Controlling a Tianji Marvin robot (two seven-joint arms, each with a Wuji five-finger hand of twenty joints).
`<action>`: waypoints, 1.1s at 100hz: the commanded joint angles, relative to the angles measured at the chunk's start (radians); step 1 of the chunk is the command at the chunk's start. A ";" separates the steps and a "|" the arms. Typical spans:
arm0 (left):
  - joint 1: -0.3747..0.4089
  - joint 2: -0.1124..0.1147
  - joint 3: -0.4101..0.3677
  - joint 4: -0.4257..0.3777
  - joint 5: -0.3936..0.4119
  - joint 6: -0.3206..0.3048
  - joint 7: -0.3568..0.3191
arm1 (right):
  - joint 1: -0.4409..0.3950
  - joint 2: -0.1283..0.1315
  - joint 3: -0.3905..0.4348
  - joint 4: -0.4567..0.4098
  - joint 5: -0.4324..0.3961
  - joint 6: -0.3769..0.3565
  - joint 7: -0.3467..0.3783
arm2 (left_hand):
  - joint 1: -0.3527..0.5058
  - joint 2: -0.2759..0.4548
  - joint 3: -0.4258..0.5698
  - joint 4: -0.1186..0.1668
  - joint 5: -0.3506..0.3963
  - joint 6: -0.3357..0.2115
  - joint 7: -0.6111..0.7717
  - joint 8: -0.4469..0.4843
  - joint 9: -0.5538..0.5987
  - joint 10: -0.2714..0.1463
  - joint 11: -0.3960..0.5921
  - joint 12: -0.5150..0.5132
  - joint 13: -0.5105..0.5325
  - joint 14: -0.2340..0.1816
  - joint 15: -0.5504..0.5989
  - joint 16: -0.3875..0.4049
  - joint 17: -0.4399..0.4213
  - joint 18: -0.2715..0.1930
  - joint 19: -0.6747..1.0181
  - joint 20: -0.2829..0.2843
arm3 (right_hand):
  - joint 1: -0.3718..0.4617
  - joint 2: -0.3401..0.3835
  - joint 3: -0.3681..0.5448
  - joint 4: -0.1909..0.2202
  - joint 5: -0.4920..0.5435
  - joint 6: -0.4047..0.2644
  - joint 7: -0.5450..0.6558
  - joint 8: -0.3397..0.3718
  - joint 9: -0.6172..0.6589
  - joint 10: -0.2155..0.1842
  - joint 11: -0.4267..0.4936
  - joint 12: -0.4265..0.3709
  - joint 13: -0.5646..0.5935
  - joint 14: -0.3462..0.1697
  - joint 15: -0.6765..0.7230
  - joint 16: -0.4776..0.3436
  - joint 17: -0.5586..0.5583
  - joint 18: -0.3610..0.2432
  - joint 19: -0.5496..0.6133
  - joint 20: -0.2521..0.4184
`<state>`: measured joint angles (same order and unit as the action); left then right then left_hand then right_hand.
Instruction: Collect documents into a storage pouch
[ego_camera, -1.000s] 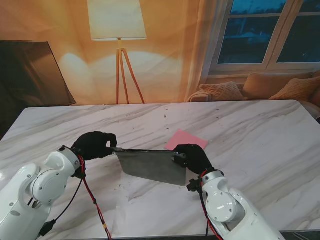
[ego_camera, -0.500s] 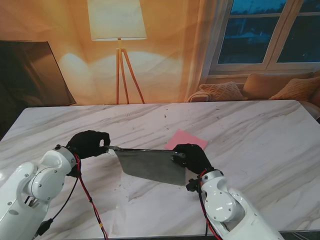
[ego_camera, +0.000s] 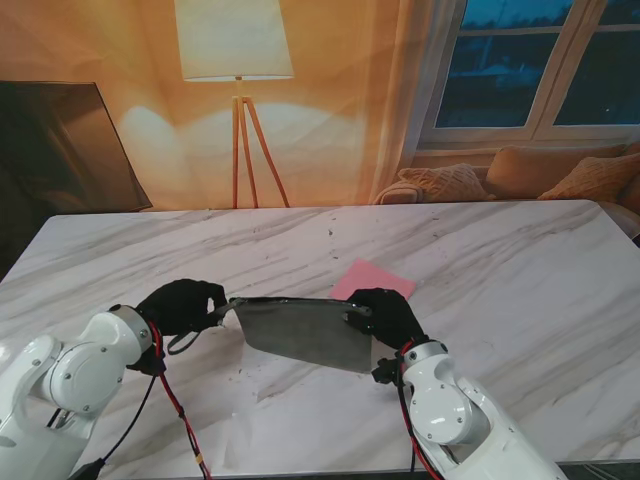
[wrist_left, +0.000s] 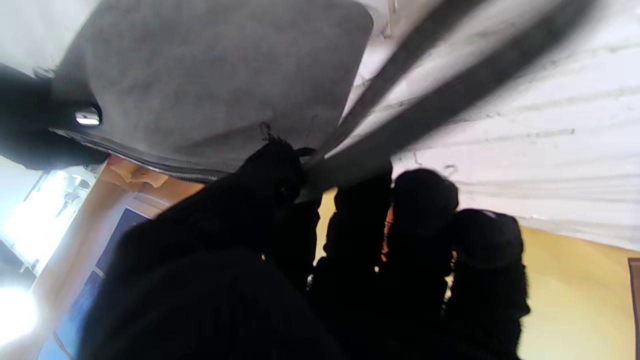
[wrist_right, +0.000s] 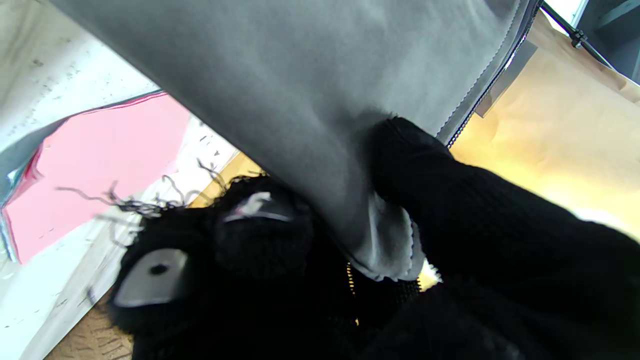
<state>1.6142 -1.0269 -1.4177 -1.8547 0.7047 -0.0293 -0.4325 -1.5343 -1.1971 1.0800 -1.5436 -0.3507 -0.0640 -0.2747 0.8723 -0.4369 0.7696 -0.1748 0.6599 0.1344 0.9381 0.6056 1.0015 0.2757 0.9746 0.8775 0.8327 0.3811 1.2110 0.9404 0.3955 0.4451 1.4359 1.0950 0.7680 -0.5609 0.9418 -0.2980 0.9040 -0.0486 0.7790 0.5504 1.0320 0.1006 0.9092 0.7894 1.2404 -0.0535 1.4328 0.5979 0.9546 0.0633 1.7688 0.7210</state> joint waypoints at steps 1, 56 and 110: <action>0.012 0.010 -0.002 -0.015 -0.002 0.000 -0.042 | -0.004 -0.004 -0.002 0.001 0.001 0.006 0.007 | -0.048 -0.031 0.058 0.036 0.015 0.006 -0.027 -0.014 -0.036 0.045 -0.051 -0.029 -0.045 0.102 -0.050 -0.016 -0.042 -0.045 -0.026 -0.040 | 0.053 0.088 0.091 0.078 0.083 -0.090 0.153 0.029 0.020 0.074 0.037 0.001 0.047 -0.115 0.014 -0.008 0.031 -0.027 0.037 -0.005; 0.029 -0.016 0.004 0.024 0.081 -0.099 0.163 | -0.008 0.002 -0.004 0.010 -0.003 -0.035 0.019 | -0.073 0.055 0.033 0.048 -0.117 -0.069 -0.321 0.001 -0.439 0.004 -0.383 -0.139 -0.414 0.011 -0.437 -0.095 -0.351 -0.147 -0.196 -0.211 | 0.050 0.087 0.088 0.078 0.079 -0.097 0.165 0.010 0.020 0.066 0.042 -0.005 0.043 -0.117 0.016 -0.007 0.019 -0.032 0.039 -0.001; -0.074 -0.023 0.080 0.089 0.016 -0.090 0.181 | -0.004 0.017 0.005 0.046 -0.016 -0.233 0.049 | 0.036 0.115 0.101 0.093 -0.117 -0.146 -0.414 -0.104 -0.652 -0.067 -0.564 -0.386 -0.607 -0.114 -0.791 -0.312 -0.489 -0.181 -0.518 -0.349 | 0.042 0.084 0.093 0.077 0.102 -0.161 0.192 0.039 0.024 0.006 0.037 0.008 0.010 -0.122 0.016 0.004 -0.032 -0.049 0.031 0.008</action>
<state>1.5487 -1.0433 -1.3428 -1.7660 0.7289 -0.1192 -0.2378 -1.5377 -1.1846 1.0826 -1.4993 -0.3650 -0.2902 -0.2463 0.8572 -0.3250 0.8321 -0.0929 0.5422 0.0237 0.5220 0.5086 0.3874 0.2316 0.4224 0.5160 0.2787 0.2952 0.4497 0.6463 -0.0727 0.2828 0.9561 0.7649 0.7679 -0.5453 0.9418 -0.2978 0.9040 -0.0297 0.7937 0.5416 1.0317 0.0828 0.9205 0.7894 1.2490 -0.0768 1.4325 0.5910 0.9269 0.0497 1.7649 0.7210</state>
